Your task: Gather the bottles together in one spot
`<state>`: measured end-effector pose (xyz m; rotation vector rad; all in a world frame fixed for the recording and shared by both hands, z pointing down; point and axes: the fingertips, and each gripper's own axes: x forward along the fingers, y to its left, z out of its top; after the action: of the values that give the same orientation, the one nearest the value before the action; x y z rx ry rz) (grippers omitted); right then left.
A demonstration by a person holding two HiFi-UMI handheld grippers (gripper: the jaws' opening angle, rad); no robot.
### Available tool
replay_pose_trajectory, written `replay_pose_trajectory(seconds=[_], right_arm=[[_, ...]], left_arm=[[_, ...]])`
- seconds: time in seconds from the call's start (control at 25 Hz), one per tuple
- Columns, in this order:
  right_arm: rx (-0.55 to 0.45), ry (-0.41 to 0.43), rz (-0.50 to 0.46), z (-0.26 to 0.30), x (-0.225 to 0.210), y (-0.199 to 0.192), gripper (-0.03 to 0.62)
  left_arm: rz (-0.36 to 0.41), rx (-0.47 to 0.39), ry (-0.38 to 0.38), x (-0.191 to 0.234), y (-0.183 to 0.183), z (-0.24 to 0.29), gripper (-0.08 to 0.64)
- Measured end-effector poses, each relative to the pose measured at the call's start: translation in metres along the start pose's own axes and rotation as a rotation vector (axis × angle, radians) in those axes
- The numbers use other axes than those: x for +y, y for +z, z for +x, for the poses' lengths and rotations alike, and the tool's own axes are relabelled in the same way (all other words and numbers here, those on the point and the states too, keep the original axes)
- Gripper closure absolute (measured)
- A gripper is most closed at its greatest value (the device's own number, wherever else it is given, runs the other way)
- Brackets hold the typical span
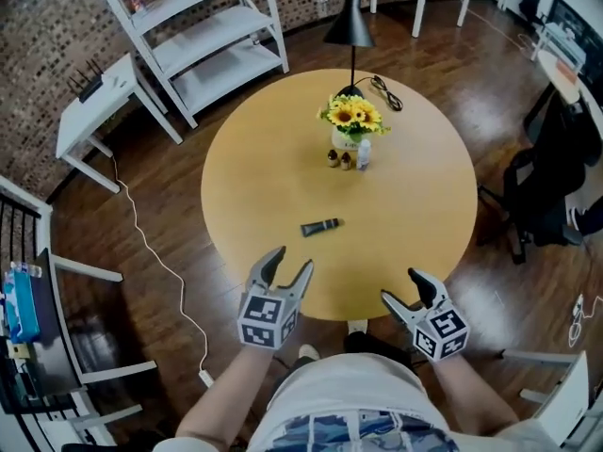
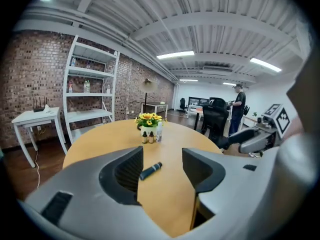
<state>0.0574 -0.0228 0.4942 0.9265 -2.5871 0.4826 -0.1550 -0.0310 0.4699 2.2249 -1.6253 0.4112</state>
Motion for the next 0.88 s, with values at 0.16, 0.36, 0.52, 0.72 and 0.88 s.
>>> replay_pose_trajectory(seconds=[0.16, 0.36, 0.52, 0.72, 0.88], right_arm=[[0.027, -0.016, 0.002, -0.008, 0.056, -0.016, 0.244], [0.035, -0.048, -0.01, -0.024, 0.104, -0.036, 0.245], [0.047, -0.064, -0.002, -0.038, 0.129, -0.052, 0.244], [0.053, -0.09, 0.003, -0.053, 0.141, -0.059, 0.245], [0.048, -0.086, -0.003, -0.052, 0.142, -0.055, 0.245]], left_arm=[[-0.06, 0.07, -0.015, -0.001, -0.059, -0.082, 0.322], [-0.123, 0.145, -0.028, -0.002, -0.119, -0.147, 0.322], [-0.14, 0.168, -0.058, 0.002, -0.138, -0.165, 0.322], [-0.137, 0.128, -0.093, -0.002, -0.129, -0.169, 0.321], [-0.164, 0.094, -0.111, -0.001, -0.122, -0.164, 0.321]])
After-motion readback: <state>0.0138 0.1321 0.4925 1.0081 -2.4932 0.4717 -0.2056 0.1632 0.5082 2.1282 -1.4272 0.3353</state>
